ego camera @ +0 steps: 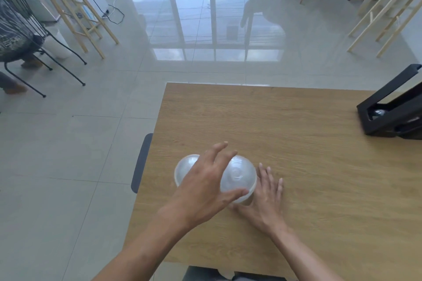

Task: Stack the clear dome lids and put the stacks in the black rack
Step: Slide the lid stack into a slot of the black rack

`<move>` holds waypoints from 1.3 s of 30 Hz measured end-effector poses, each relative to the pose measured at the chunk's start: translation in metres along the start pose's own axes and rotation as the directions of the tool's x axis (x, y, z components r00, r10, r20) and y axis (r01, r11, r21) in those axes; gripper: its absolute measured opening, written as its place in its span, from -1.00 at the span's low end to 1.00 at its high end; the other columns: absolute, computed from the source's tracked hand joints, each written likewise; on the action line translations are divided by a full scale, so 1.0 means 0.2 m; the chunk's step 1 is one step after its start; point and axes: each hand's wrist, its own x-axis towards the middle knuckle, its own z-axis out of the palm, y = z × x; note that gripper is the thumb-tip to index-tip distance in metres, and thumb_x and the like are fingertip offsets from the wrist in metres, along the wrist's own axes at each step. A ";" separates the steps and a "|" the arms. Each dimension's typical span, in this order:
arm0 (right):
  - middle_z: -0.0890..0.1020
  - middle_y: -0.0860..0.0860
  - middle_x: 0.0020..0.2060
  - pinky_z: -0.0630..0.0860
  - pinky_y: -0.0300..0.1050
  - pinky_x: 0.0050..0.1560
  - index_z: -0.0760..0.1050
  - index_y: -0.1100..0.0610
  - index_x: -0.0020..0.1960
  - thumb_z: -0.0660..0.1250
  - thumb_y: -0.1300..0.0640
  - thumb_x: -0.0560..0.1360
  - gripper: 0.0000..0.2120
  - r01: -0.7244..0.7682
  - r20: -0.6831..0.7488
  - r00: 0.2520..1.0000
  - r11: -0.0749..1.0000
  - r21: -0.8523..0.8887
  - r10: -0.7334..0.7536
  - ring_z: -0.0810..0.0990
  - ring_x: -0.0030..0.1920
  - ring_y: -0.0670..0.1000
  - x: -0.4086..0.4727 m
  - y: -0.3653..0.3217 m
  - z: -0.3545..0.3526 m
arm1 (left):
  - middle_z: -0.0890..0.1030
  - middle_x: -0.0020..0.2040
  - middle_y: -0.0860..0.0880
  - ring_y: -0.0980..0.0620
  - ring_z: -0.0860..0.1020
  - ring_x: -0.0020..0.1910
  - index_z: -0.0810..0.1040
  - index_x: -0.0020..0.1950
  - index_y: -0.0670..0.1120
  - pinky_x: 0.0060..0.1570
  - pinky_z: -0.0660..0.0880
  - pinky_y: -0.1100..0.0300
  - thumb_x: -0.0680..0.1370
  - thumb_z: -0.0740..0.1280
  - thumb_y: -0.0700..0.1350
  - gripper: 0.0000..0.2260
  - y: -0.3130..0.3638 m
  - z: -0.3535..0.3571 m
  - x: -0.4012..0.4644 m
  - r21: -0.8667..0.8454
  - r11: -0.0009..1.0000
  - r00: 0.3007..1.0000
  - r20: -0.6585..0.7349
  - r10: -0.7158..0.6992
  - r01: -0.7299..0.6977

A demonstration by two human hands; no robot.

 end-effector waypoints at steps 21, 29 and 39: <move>0.44 0.00 0.51 -0.11 0.22 0.68 0.30 0.14 0.58 0.54 -0.29 0.41 -0.07 0.104 -0.195 0.979 0.971 0.216 -0.061 0.23 0.64 0.03 -0.06 0.08 -0.03 | 0.33 0.58 0.13 0.16 0.32 0.53 0.26 0.65 0.07 0.38 0.22 0.33 0.56 0.49 0.13 -0.28 0.11 0.08 0.12 -0.026 0.988 0.985 0.088 -0.151 0.154; 0.68 -0.14 0.01 0.53 -0.30 -0.01 0.43 -0.24 0.48 0.46 0.20 0.45 -0.33 -0.162 -0.018 0.975 0.756 0.634 0.223 0.63 -0.05 -0.08 -0.09 0.09 -0.19 | 0.35 0.55 0.12 0.13 0.31 0.52 0.23 0.61 0.08 0.39 0.23 0.27 0.56 0.47 0.12 -0.31 0.09 0.10 0.16 -0.070 0.993 0.990 0.106 -0.090 0.097; 0.53 -0.01 -0.24 0.25 -0.25 -0.58 0.61 0.23 0.18 0.24 0.29 0.69 -0.82 -0.324 0.486 0.816 -0.448 0.833 0.313 0.40 -0.46 -0.11 -0.22 0.14 -0.22 | 0.28 0.42 0.07 0.07 0.37 0.37 0.29 0.58 0.15 0.30 0.40 0.17 0.57 0.43 0.11 -0.39 0.16 0.19 0.19 -0.142 0.990 0.993 0.121 0.001 0.016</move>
